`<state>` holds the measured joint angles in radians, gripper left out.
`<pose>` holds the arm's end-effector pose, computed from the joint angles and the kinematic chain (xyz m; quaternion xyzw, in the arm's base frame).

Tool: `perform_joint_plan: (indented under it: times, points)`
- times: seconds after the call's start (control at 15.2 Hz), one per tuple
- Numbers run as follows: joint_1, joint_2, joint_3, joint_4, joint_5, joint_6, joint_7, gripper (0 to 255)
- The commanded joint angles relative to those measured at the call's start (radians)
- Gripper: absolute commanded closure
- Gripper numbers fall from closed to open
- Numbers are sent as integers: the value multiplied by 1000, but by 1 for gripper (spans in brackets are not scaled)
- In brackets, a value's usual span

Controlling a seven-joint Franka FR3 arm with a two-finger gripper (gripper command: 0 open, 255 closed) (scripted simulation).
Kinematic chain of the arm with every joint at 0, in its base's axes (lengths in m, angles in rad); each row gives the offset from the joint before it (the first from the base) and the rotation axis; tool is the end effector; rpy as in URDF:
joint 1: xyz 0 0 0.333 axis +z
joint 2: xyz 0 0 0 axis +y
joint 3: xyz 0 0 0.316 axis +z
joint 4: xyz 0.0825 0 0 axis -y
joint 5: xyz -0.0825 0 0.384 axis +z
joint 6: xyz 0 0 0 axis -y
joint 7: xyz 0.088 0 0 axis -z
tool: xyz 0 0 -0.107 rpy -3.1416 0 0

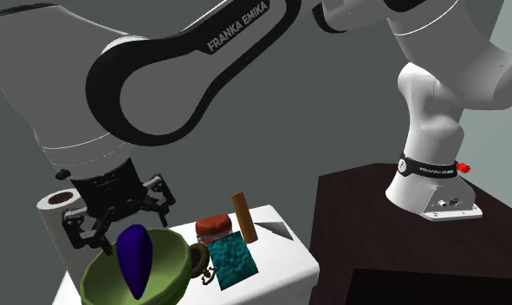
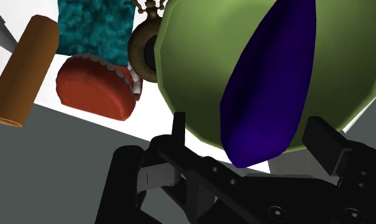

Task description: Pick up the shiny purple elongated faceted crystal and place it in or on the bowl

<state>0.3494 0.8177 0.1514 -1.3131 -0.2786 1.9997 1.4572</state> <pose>0.6603 0.3142 0.2421 0.9042 -0.4177 0.0216 0.0867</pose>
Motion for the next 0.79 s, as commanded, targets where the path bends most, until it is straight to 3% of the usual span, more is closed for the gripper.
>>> perform_joint_plan:
  times: [0.0, 0.2, 0.73]
  points:
    - [2, -12, 2, 14, 3, -26, -2, 0]
    - [10, -38, 8, 63, 12, -101, -10, 0]
    - [10, -38, 8, 63, 12, -101, -10, 0]
